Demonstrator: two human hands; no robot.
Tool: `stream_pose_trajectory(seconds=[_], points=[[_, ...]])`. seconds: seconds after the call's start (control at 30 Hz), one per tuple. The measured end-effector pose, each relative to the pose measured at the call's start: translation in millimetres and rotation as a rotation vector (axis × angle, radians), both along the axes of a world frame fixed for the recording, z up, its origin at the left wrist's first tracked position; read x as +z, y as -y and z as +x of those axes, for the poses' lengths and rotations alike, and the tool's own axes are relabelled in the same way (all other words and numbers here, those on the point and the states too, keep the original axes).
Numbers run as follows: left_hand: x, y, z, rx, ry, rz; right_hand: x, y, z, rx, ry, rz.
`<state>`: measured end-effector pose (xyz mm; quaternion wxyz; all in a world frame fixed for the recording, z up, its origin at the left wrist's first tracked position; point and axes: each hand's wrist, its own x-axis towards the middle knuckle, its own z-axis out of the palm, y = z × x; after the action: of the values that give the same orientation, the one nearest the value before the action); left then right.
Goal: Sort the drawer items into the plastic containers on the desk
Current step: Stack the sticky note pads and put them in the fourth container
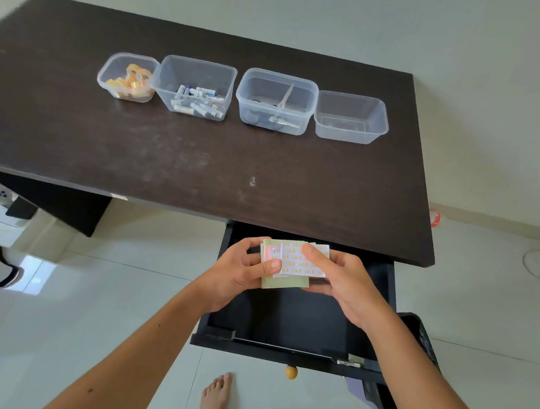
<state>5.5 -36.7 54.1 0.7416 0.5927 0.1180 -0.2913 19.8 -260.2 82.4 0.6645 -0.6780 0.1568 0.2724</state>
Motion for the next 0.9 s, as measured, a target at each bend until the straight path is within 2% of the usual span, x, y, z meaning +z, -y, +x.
stream_pose_trajectory(seconds=[0.27, 0.47, 0.6, 0.9], points=[[47.0, -22.3, 21.7, 0.044, 0.014, -0.018, 40.0, -25.2, 30.6, 0.043, 0.056, 0.028], [84.4, -18.5, 57.2, 0.077, 0.115, 0.014, 68.2, -27.7, 64.5, -0.034, 0.08, 0.038], [97.7, -5.6, 100.9, 0.042, 0.168, 0.073, 81.6, -15.5, 98.2, -0.108, 0.078, 0.001], [119.8, 46.6, 228.9, -0.05, 0.162, 0.024, 98.5, 34.3, 191.5, -0.313, 0.133, -0.085]])
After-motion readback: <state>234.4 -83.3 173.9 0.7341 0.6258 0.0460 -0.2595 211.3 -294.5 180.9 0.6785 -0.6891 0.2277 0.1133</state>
